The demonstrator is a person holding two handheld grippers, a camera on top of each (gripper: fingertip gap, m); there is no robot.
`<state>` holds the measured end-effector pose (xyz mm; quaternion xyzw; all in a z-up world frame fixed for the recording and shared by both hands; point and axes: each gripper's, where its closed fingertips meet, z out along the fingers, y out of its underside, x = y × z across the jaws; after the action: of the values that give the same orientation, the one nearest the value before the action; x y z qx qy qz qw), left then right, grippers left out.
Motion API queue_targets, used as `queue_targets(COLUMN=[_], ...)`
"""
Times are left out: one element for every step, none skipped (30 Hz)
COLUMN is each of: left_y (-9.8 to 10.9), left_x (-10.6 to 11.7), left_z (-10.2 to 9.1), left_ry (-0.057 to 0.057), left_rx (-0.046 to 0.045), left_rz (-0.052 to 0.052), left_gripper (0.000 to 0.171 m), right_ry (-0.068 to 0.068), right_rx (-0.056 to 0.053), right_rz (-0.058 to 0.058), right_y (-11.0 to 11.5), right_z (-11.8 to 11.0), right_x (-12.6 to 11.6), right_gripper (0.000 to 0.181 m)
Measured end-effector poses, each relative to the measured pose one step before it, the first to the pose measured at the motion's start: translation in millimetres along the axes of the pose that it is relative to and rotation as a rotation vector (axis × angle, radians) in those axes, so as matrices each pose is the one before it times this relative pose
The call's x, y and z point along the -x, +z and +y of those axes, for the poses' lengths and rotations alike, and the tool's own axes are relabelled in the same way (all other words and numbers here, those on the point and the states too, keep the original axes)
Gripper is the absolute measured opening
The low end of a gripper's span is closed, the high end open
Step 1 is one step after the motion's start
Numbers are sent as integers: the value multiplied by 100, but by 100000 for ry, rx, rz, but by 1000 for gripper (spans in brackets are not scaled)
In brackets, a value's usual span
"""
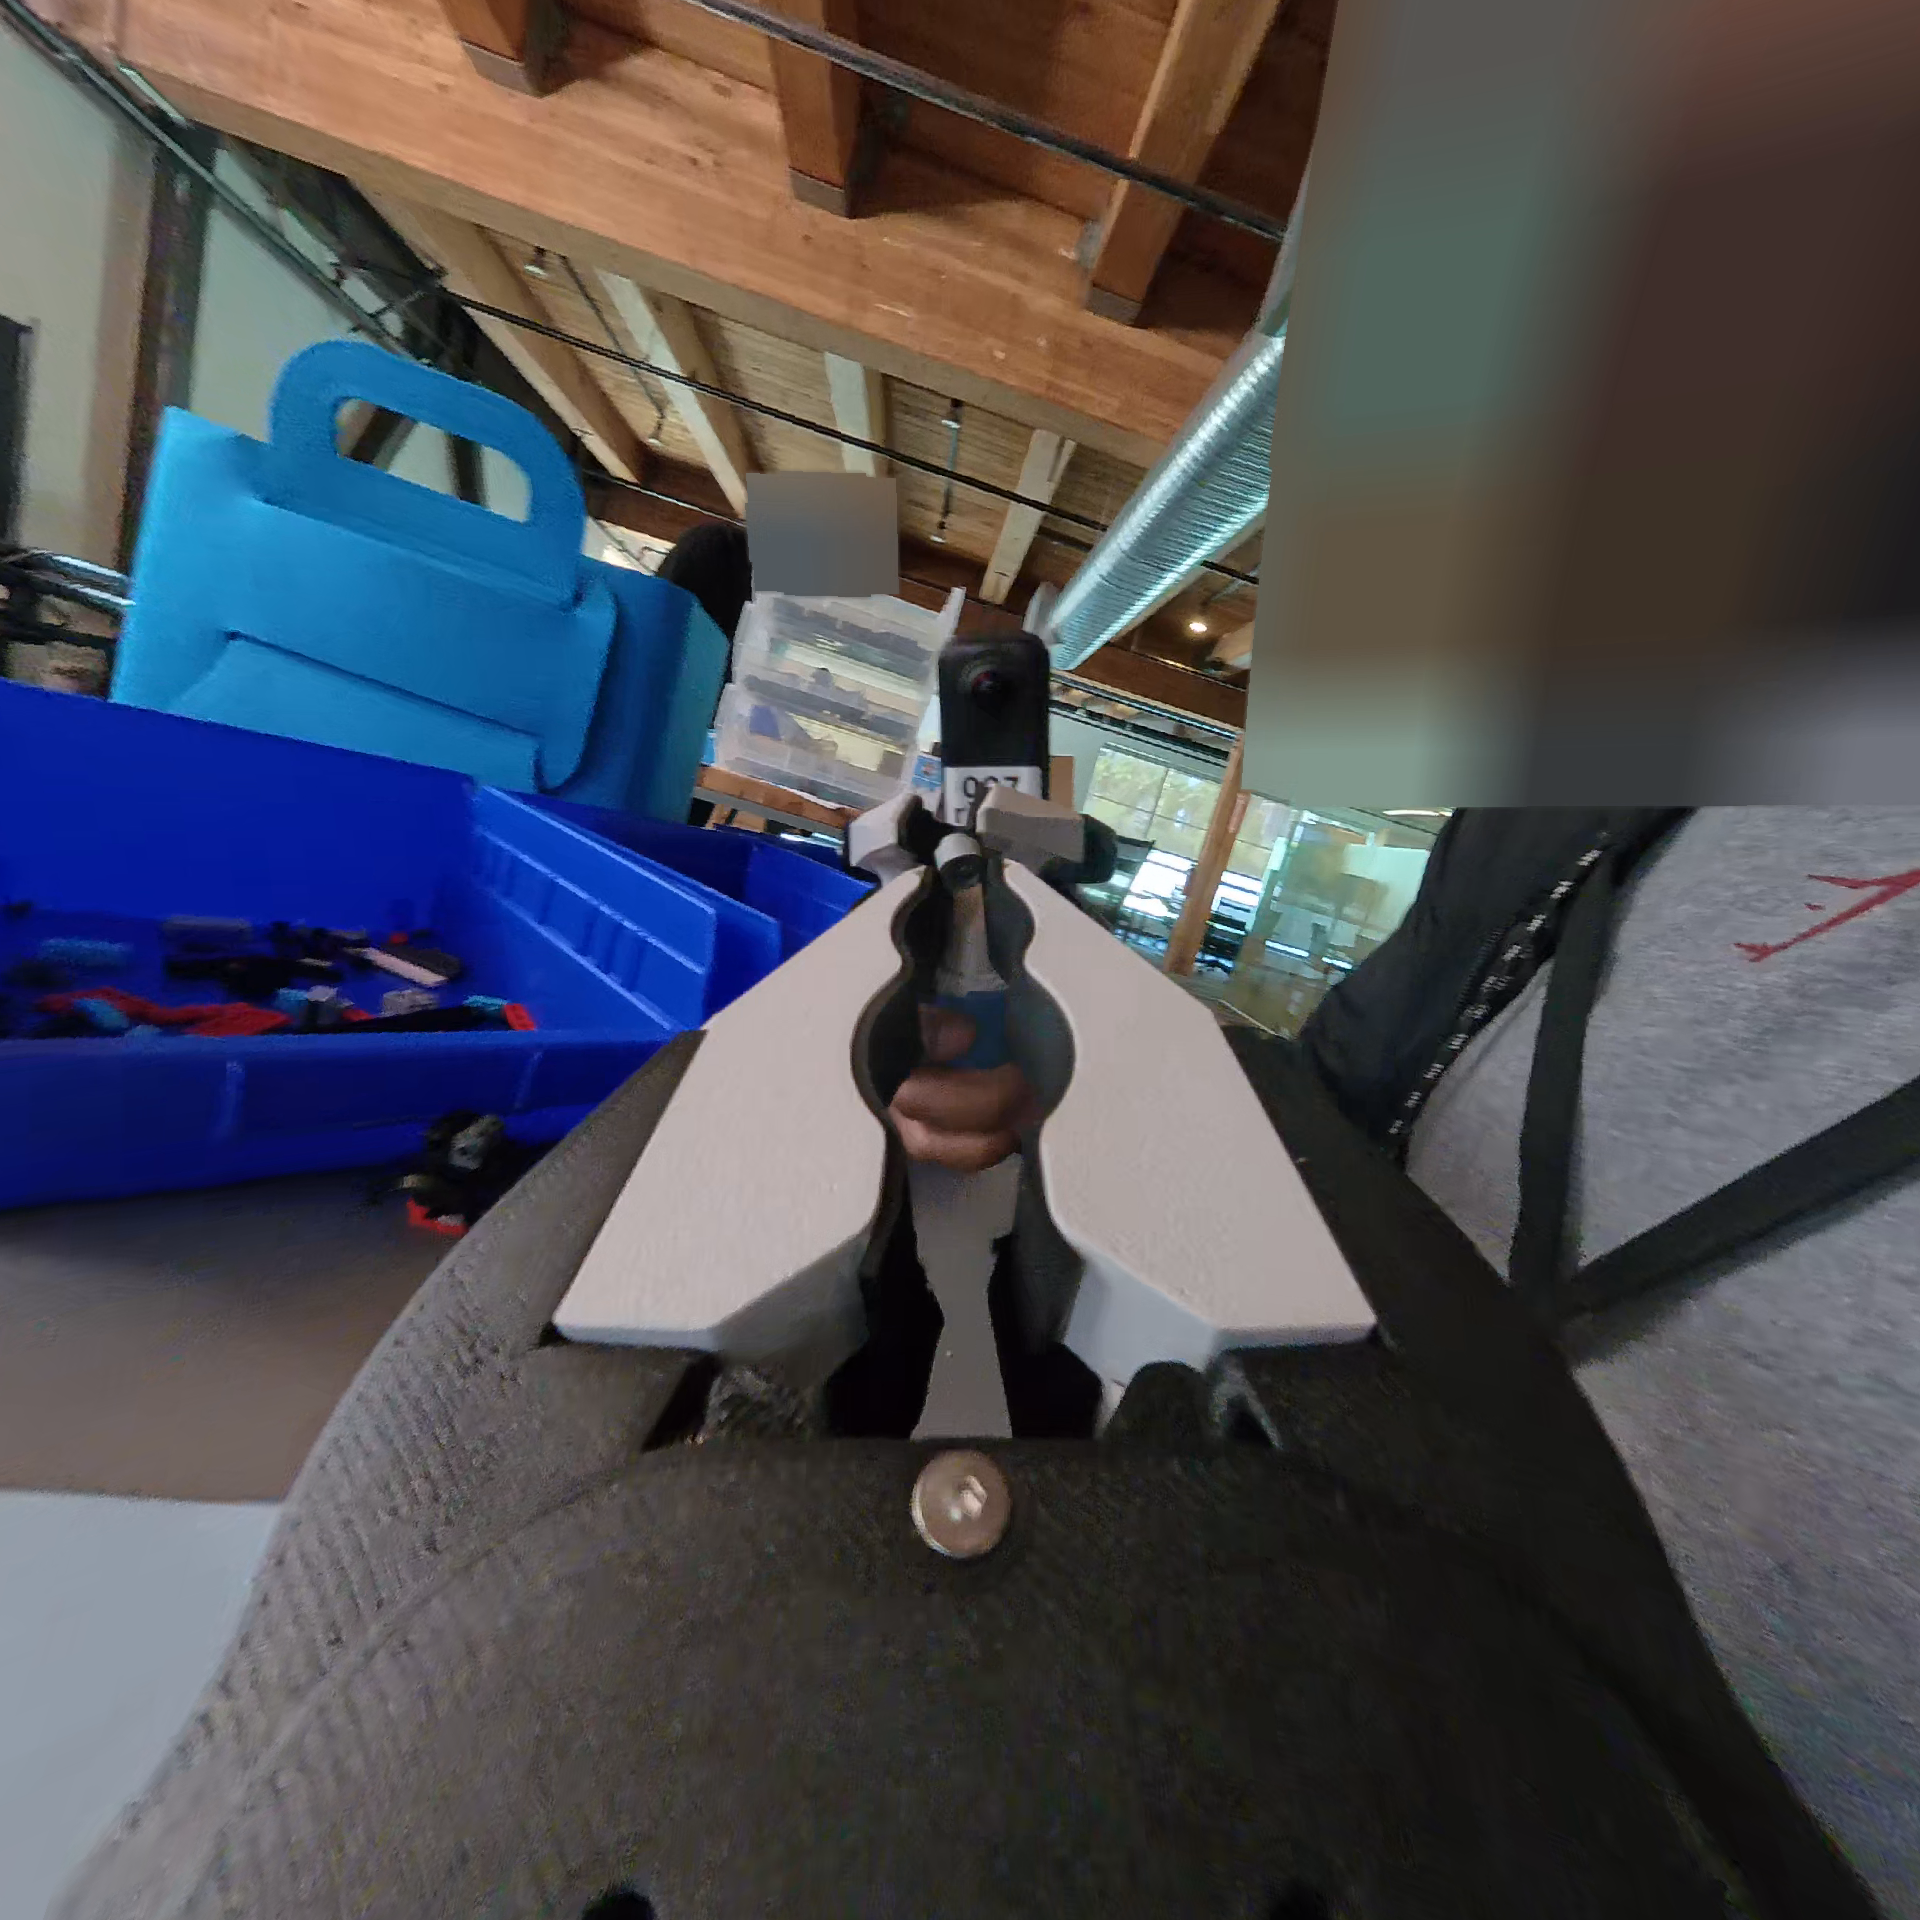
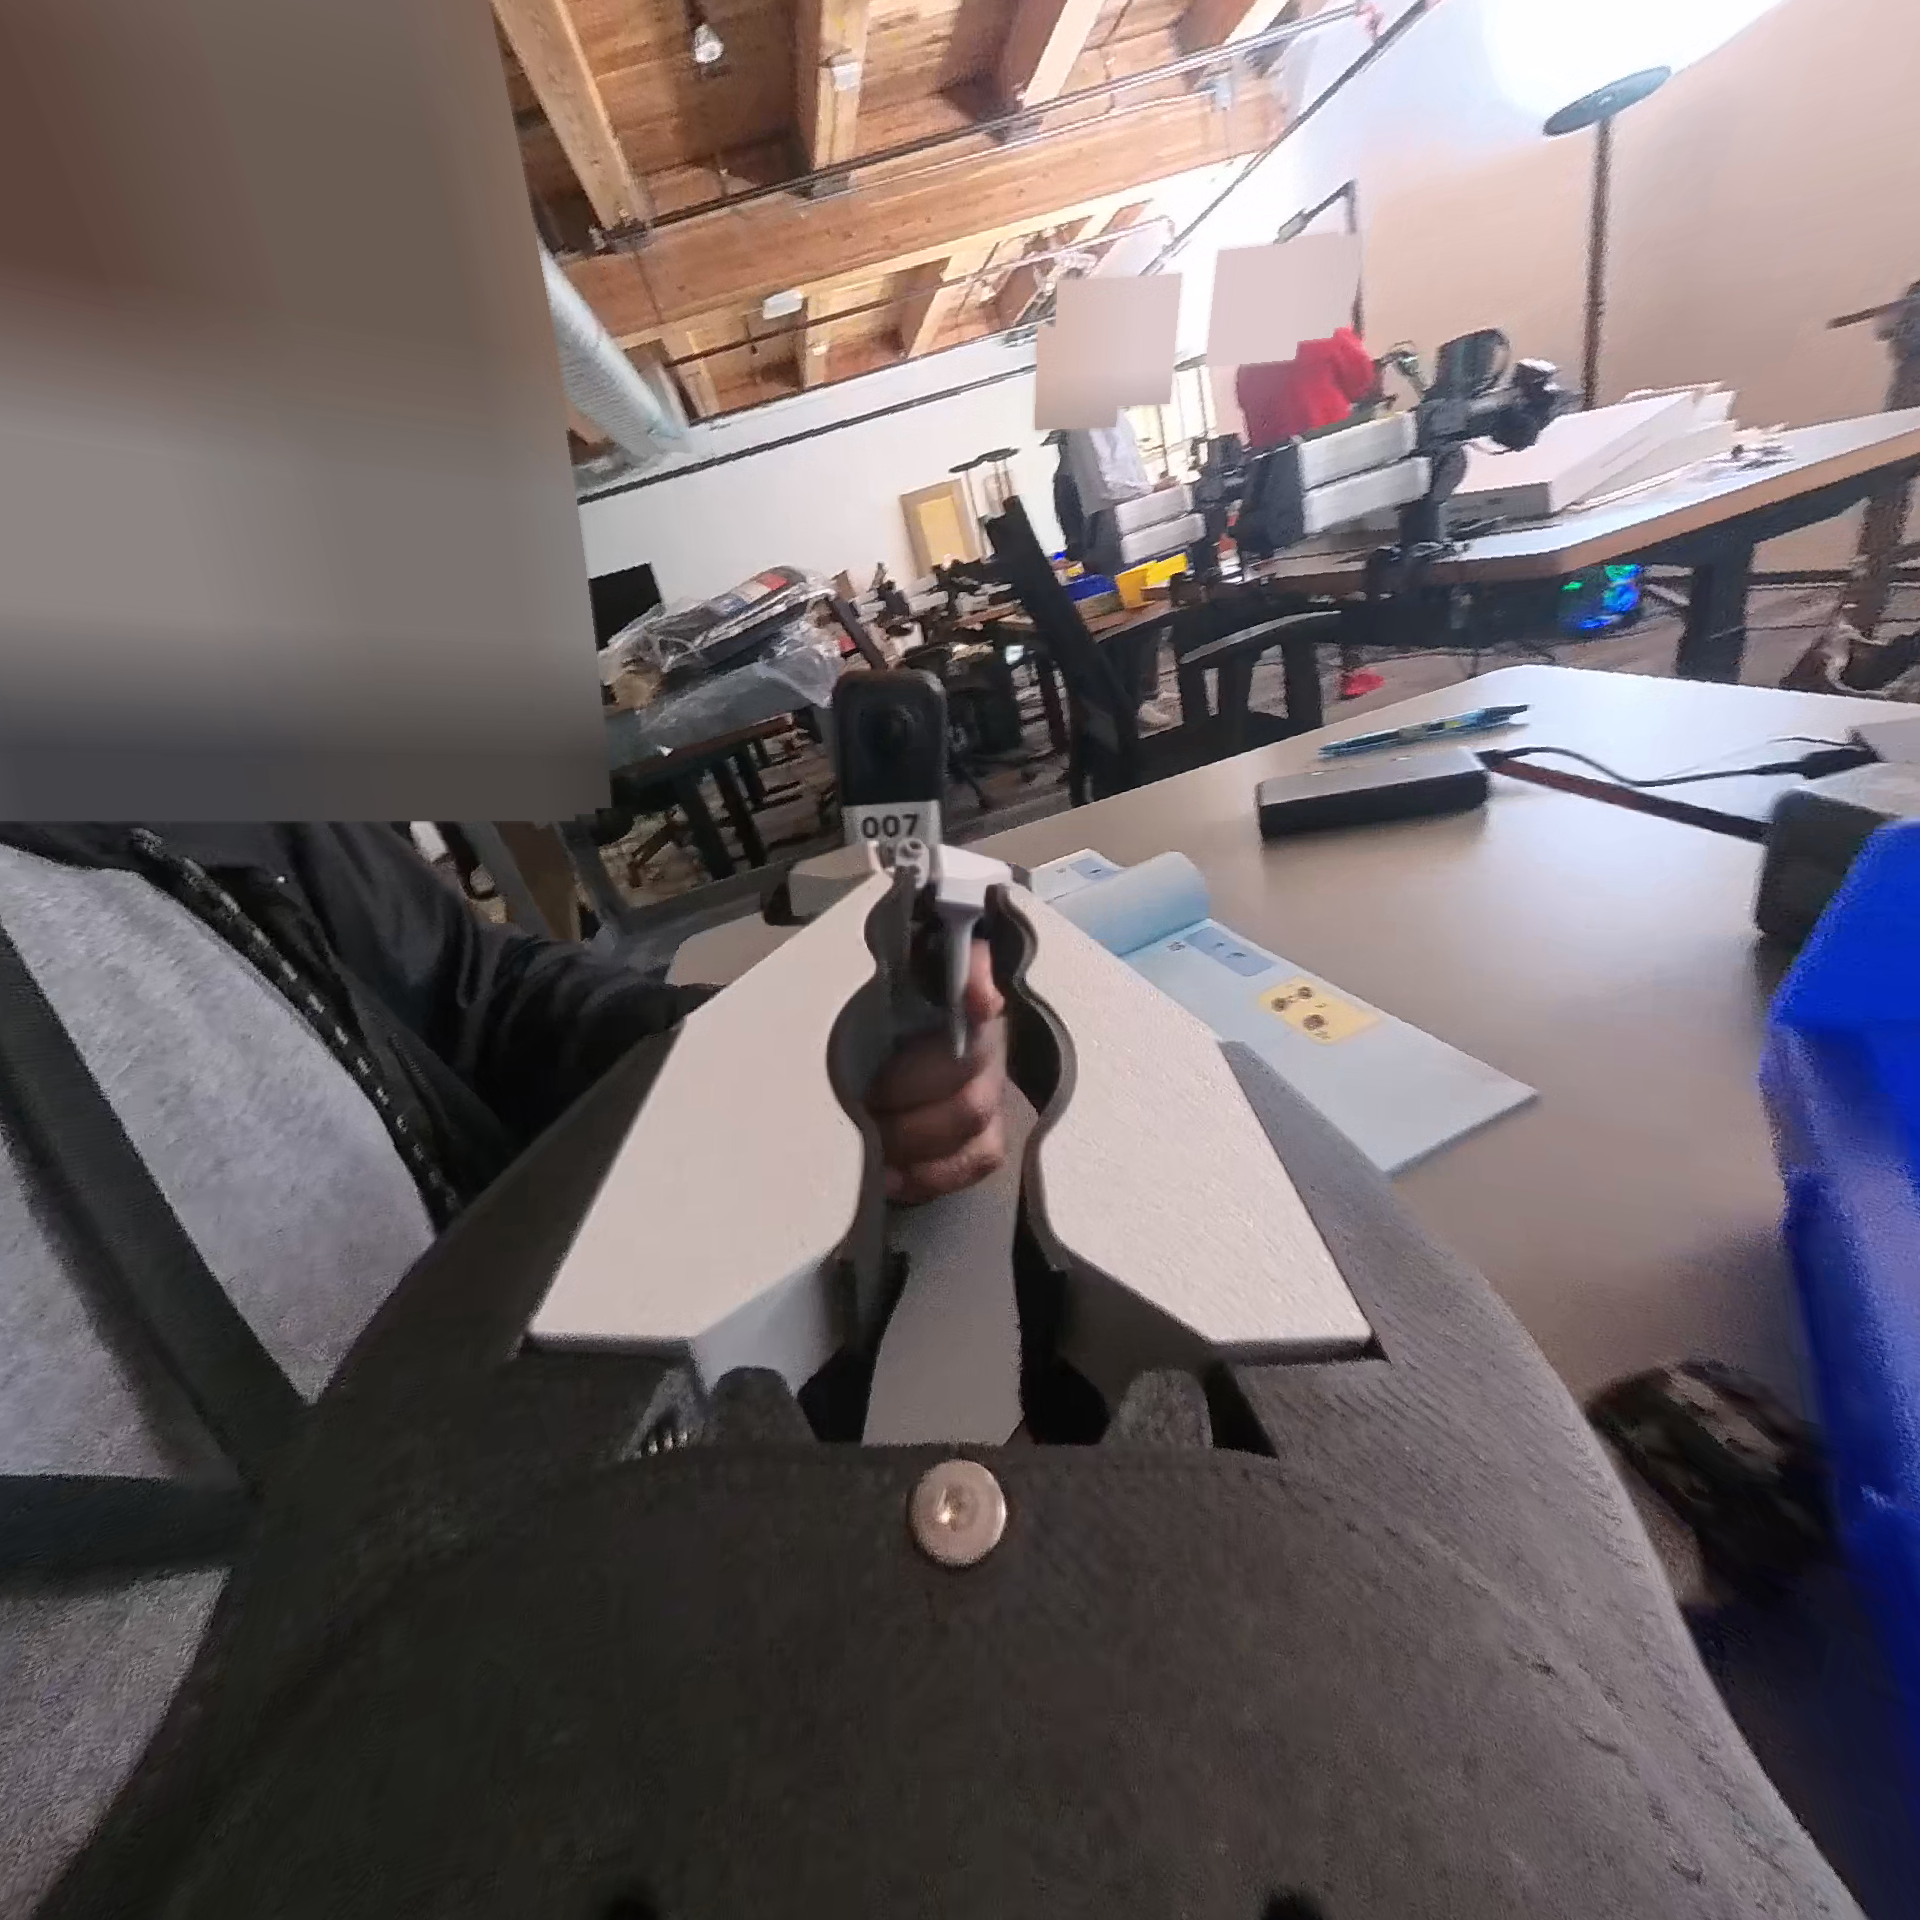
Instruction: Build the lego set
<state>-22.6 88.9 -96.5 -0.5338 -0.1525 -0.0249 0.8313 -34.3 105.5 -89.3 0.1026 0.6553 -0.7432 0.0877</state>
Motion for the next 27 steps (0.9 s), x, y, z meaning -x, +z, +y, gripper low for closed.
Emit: queue_targets(left_y=[-198, -159, -112, -75, -31, -25, 1, 11, 17, 21, -3, -5, -5, -7, -6, 4, 10, 22, 25, 34, 44, 52, 70, 77, 64, 67, 37], left_x=[438, 328, 234, 216, 181, 109, 47, 35, 67, 72, 49, 54, 91, 69, 12, -14, -14, 0, -2, -17, -27, -27, -47, -76, -96, -93, -90], left_z=[-141, -139, -112, -49, -11, 8, 11, 41, 75, 72, 18, 32, 63, 36, -22, -50, -15, 5, 21, 52, 52, 81, 88, 63, 58, 70, 54], left_ry=[-48, -228, -540, -565, -409, -298, -164, 54, 158, 93, -127, -351, -473, -376, -260, -185, -133, -86, -102, -240, -216, -199, -259, -137, 4, 75, 187], left_rx=[-297, -497, -361, -74, 105, 61, 62, 324, 582, 459, 175, 184, 345, 215, -124, -214, -92, -11, 17, 47, 79, 164, 215, 129, 148, 248, 252], left_rz=[-2261, -1523, -933, -808, -730, -426, -196, -307, -464, -427, -214, -182, -367, -301, -31, 73, 97, -1, 17, 79, 123, 132, 192, 286, 356, 266, 187], left_gripper=[8, 8, 8, 8, 8, 8, 8, 8, 8, 8, 8, 8, 8, 8, 8, 8, 8, 8, 8, 8, 8, 8, 8, 8, 8, 8, 8], right_ry=[697, 769, 628, 493, 551, 659, 710, 706, 724, 840, 1009, 1030, 793, 375, -215, -775, -1188, -1339, -1021, -658, -74, 414, -858, -2356, -2863, -2583, -2166], right_rx=[-1125, -1010, -819, -725, -810, -1110, -1243, -1251, -1190, -1076, -950, -908, -766, -72, 983, 2128, 3401, 4451, 5070, 5281, 4413, 2759, 2825, 4810, 5358, 4295, 3652], right_rz=[1767, 1801, 1877, 1818, 1763, 1560, 1394, 1549, 1656, 1467, 1259, 1562, 2085, 2865, 3962, 5117, 6068, 6947, 7747, 7358, 5103, 3089, 3925, 5547, 4425, 2144, 1709], right_y=[-450, -449, -429, -432, -439, -444, -436, -422, -426, -415, -430, -479, -529, -559, -567, -563, -513, -450, -381, -285, -153, -95, 22, 193, 350, 405, 440], right_z=[-130, -87, -60, -54, -99, -162, -191, -175, -147, -106, -91, -75, -32, 130, 352, 596, 857, 1053, 1172, 1168, 913, 450, 341, 584, 654, 496, 396], right_x=[-466, -464, -483, -462, -442, -383, -311, -303, -280, -207, -133, -121, -164, -266, -434, -623, -801, -973, -1133, -1102, -733, -380, -456, -700, -505, -102, 11], right_gripper=[16, 16, 16, 16, 16, 17, 17, 18, 19, 20, 20, 21, 21, 22, 22, 22, 22, 22, 22, 22, 21, 21, 21, 21, 18, 14, 12])
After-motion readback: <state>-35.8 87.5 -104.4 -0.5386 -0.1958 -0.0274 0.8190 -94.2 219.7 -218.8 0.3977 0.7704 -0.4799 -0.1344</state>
